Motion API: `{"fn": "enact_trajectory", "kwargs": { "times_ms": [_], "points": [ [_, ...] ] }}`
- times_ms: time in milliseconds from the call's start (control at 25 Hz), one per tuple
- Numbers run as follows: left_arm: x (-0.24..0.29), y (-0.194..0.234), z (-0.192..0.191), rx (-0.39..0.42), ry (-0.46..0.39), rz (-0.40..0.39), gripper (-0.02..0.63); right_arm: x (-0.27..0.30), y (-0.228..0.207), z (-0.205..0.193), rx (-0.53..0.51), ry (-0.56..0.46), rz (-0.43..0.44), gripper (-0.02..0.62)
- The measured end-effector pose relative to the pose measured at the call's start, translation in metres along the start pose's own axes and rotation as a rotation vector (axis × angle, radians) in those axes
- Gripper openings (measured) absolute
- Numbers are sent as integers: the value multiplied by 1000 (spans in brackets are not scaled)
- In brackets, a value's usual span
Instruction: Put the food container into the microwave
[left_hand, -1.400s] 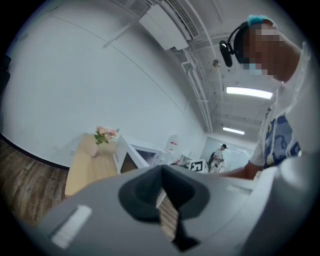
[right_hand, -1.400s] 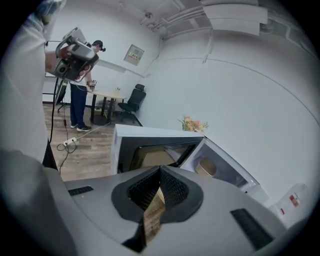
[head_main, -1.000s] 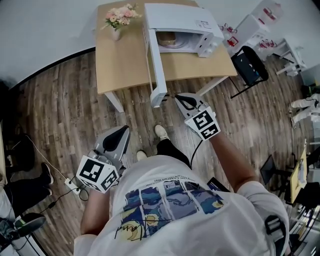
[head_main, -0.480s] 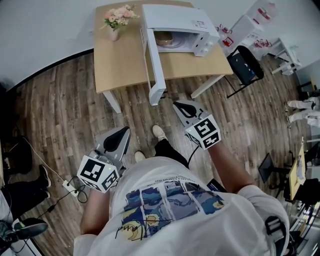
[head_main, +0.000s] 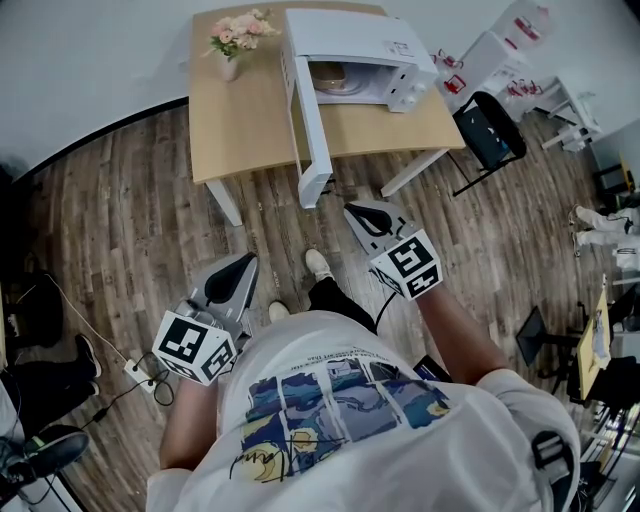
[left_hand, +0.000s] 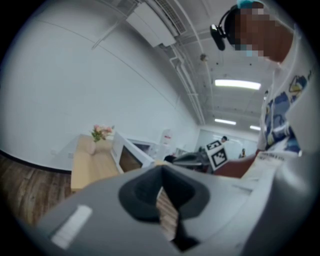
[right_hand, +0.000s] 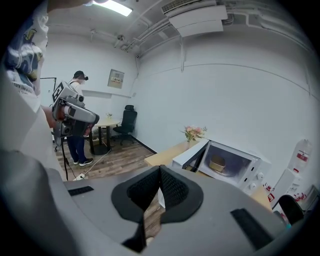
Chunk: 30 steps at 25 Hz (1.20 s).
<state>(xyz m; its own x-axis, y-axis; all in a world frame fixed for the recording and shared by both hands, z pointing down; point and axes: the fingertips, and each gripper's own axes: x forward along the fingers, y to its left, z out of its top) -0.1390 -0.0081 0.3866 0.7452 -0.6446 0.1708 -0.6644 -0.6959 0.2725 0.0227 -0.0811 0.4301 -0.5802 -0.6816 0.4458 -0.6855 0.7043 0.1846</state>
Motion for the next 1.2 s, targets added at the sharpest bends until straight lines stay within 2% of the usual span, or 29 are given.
{"fn": "enact_trajectory", "kwargs": {
  "times_ms": [760,1200],
  "points": [
    [12,6,2,-11,22,12,8,1,-5,20,20,-55,37,8],
    [46,12,7,-13,45,10,8,3,-40,13,47,-68,22,8]
  ]
}}
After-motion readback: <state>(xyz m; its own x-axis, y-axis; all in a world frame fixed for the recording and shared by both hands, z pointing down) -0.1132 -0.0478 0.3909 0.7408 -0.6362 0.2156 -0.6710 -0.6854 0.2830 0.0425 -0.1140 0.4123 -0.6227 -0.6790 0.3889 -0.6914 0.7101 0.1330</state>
